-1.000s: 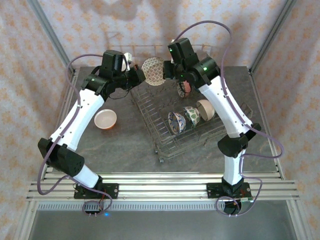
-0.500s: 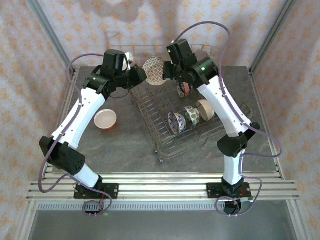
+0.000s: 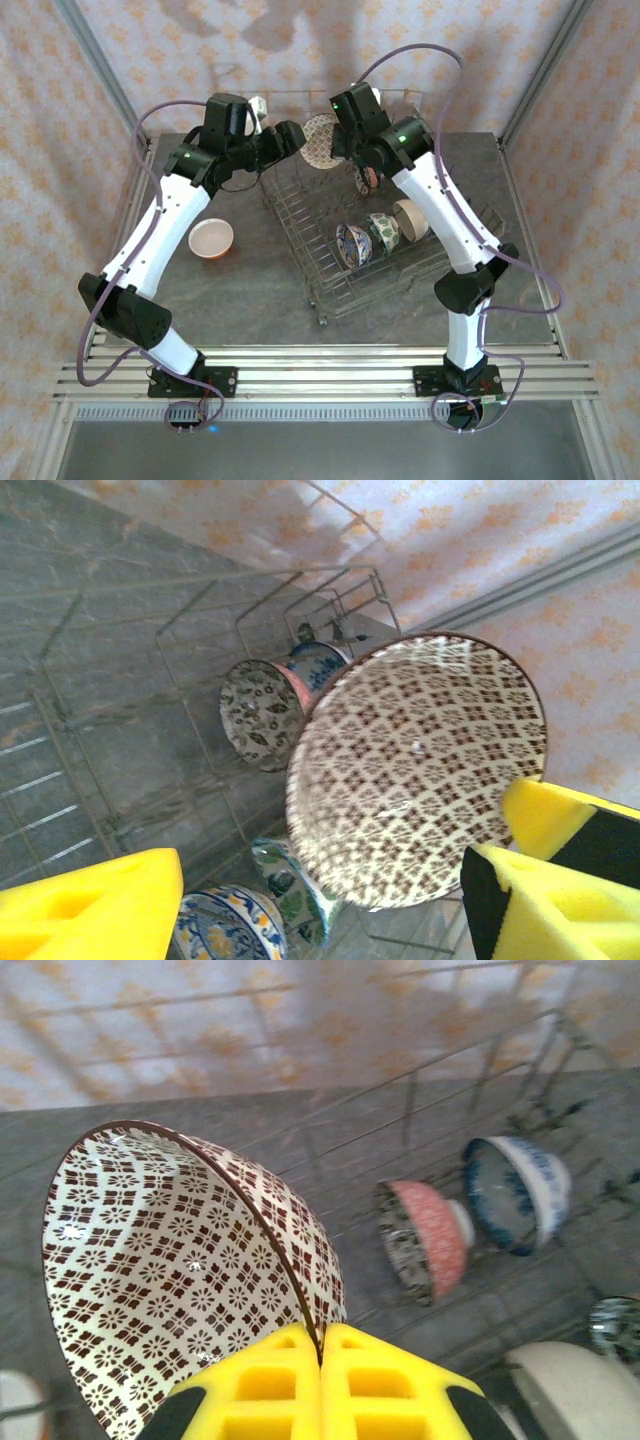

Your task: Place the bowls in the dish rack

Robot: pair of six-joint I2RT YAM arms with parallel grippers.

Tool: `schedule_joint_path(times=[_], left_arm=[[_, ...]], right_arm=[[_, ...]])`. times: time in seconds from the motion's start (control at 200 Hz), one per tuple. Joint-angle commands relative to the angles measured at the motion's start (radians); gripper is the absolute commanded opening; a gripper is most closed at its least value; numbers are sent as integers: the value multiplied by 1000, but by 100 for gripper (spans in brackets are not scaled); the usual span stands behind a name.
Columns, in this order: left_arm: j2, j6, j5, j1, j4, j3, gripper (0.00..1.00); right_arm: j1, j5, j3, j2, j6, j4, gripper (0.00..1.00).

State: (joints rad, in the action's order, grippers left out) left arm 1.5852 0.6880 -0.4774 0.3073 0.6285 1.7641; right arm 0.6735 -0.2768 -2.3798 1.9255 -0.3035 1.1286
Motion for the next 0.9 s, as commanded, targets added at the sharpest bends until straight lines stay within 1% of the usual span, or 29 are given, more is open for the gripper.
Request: schedule_joint_path(times=[0.0,0.075,0.185,0.295,0.43,0.586,0.721,0.896], left_arm=[[-61,-37,53,-60,47,-38,76],[-100,-40,63,-99,56,-106,76],[-143,-61,59,-139,75,-193,76],[-173,-74,49,-162,83,-274,77],[-184,-86,38,-179,90,-329,77],[-182,-105,36,-186,97,-339,77],[-183,-114,30,-194,102,-354,77],[-191,-126,23,-201,112,-371,78]], right_arm=[[5,-272,-4,29,-3,3,0],[6,-389,-3,59,16,21,0],[11,-516,-2,108,28,50,0],[12,-565,5,163,50,59,0],[19,-612,-41,229,54,94,0],[62,-694,-49,282,102,78,0],[81,-748,-50,312,68,102,0],[88,-785,-48,341,47,126,0]])
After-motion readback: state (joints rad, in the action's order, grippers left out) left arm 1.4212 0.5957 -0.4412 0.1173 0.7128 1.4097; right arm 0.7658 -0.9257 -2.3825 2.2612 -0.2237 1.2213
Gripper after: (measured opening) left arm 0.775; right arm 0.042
